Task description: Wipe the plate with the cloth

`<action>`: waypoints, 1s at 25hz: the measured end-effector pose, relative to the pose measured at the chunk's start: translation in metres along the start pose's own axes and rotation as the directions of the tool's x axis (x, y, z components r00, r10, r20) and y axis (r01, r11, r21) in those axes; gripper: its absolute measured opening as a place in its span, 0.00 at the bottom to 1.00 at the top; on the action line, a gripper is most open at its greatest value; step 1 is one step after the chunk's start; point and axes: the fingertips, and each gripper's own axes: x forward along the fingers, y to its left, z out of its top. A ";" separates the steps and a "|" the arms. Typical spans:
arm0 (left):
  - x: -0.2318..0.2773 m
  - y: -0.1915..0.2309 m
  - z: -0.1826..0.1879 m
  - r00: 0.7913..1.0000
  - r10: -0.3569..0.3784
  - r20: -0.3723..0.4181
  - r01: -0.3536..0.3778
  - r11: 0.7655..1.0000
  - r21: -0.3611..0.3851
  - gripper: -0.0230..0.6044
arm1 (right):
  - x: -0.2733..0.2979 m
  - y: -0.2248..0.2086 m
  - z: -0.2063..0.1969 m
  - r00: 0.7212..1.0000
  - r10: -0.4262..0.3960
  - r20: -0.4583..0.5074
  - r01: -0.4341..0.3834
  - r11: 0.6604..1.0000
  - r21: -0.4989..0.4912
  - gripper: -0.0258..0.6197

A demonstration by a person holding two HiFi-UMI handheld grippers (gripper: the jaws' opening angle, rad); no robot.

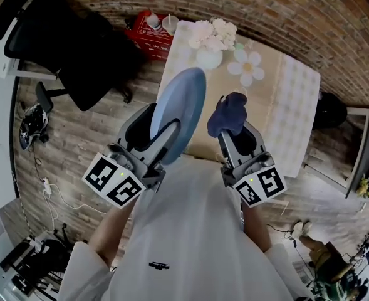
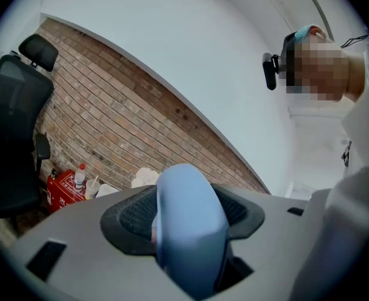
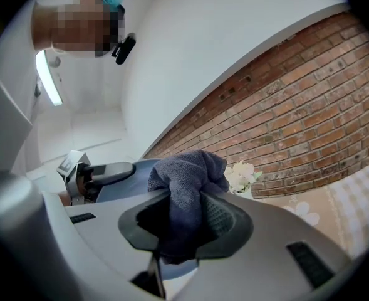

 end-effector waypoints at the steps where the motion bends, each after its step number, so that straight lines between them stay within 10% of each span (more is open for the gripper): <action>1: -0.001 0.005 0.004 1.000 -0.015 -0.007 0.015 1.000 -0.004 0.47 | 0.007 0.006 0.001 1.000 -0.006 0.000 0.006 1.000 -0.006 0.23; 25: -0.012 0.031 0.006 0.925 -0.342 -0.167 0.342 0.939 -0.030 0.47 | 0.111 0.063 -0.016 0.995 -0.094 0.014 0.095 0.985 -0.143 0.23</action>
